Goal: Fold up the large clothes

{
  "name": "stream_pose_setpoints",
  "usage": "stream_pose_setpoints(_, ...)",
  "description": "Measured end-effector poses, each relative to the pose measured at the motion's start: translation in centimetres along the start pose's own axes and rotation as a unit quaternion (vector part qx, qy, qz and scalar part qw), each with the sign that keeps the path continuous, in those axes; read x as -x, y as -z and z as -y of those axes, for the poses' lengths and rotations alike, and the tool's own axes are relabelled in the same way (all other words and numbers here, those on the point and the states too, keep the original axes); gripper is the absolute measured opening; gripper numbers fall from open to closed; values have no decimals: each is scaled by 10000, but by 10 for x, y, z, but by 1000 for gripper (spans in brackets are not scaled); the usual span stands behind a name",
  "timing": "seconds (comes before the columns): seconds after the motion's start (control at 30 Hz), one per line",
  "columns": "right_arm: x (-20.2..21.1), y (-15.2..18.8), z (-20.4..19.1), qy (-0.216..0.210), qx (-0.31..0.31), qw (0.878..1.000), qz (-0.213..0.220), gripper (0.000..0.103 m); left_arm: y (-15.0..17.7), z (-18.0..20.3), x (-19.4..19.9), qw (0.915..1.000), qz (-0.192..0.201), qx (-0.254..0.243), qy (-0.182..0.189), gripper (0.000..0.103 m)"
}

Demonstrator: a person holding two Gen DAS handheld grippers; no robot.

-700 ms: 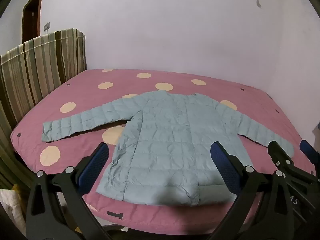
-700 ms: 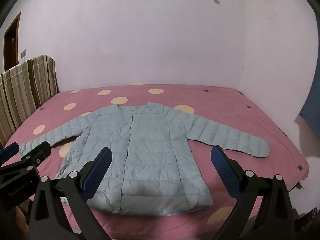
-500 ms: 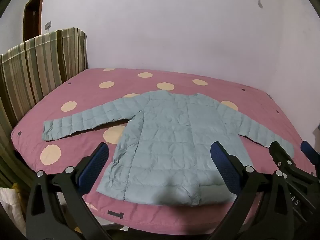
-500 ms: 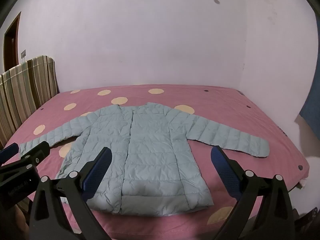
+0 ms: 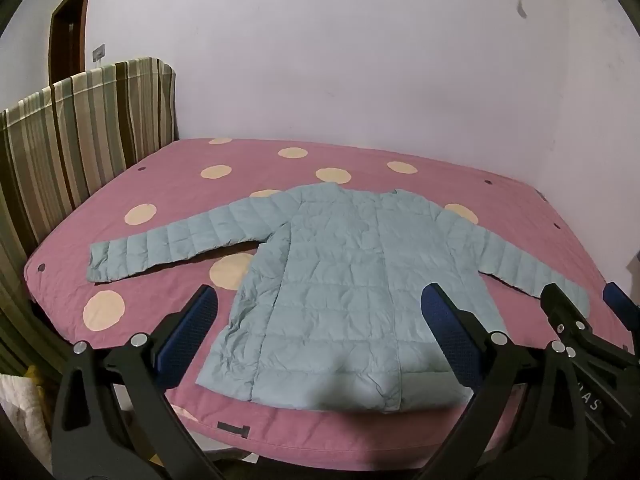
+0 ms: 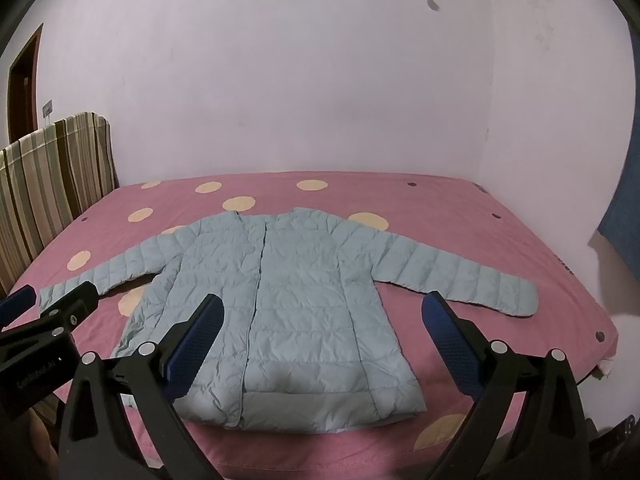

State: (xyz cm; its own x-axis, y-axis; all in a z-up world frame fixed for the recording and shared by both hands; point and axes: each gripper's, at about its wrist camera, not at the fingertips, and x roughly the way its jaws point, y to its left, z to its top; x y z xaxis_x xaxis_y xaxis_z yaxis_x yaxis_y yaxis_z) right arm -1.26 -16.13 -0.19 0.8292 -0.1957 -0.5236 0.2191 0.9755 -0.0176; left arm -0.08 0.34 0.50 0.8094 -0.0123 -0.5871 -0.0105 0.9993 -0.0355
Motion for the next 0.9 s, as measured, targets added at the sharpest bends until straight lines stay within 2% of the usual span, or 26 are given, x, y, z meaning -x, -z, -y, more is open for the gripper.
stream_pose_setpoints(0.9, 2, -2, -2, 4, 14, 10000, 6, 98, 1, -3, 1, 9999, -24, 94, -43, 101)
